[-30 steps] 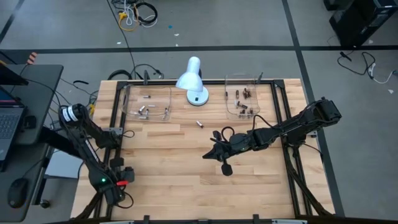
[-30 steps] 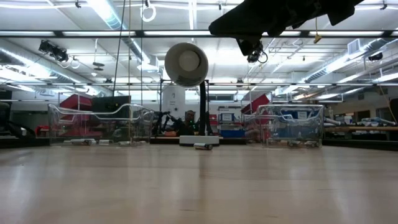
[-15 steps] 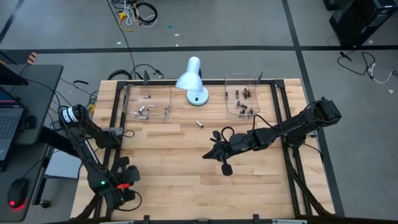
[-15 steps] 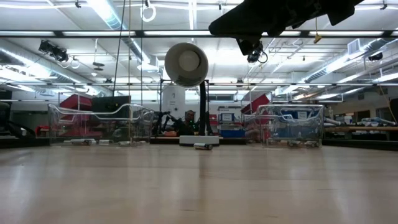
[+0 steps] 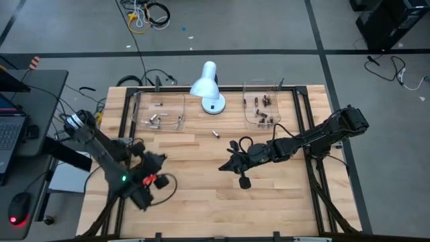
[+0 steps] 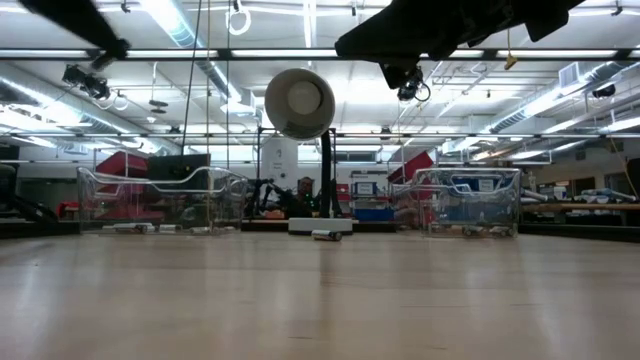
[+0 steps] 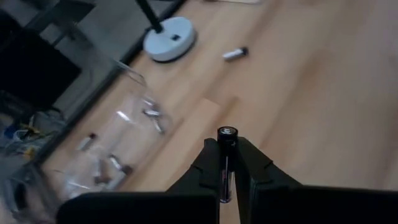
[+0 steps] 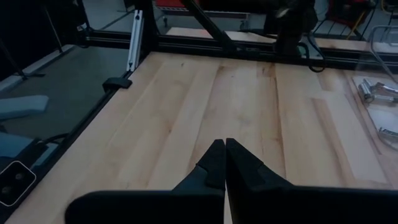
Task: Sort batteries
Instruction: Put the silver battery in the transparent bin
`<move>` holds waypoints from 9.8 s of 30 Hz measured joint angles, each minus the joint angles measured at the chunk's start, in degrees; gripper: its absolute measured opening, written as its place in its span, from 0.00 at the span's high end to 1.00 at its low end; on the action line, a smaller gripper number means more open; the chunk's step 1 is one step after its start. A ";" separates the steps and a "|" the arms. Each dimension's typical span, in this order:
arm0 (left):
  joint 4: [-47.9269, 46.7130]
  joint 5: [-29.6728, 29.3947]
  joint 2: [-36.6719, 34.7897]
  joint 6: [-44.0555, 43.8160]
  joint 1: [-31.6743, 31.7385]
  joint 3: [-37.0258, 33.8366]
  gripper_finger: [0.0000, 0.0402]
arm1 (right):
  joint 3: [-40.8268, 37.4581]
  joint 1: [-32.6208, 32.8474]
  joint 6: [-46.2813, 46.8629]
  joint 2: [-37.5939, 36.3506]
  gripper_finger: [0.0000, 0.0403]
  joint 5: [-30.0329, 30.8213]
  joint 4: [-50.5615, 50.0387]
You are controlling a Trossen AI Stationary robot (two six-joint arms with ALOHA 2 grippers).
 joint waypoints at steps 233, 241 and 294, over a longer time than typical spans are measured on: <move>90.55 22.74 -13.32 80.13 24.94 -29.13 0.63 | 17.35 -4.28 -13.22 17.31 0.93 10.21 1.44; 89.18 21.56 -13.38 80.13 24.92 -29.13 0.91 | 17.35 -4.28 -13.00 17.31 0.93 10.14 0.65; 27.85 40.43 -28.79 65.55 71.14 -17.85 0.93 | 14.80 -5.16 -1.44 0.98 0.66 18.64 -28.03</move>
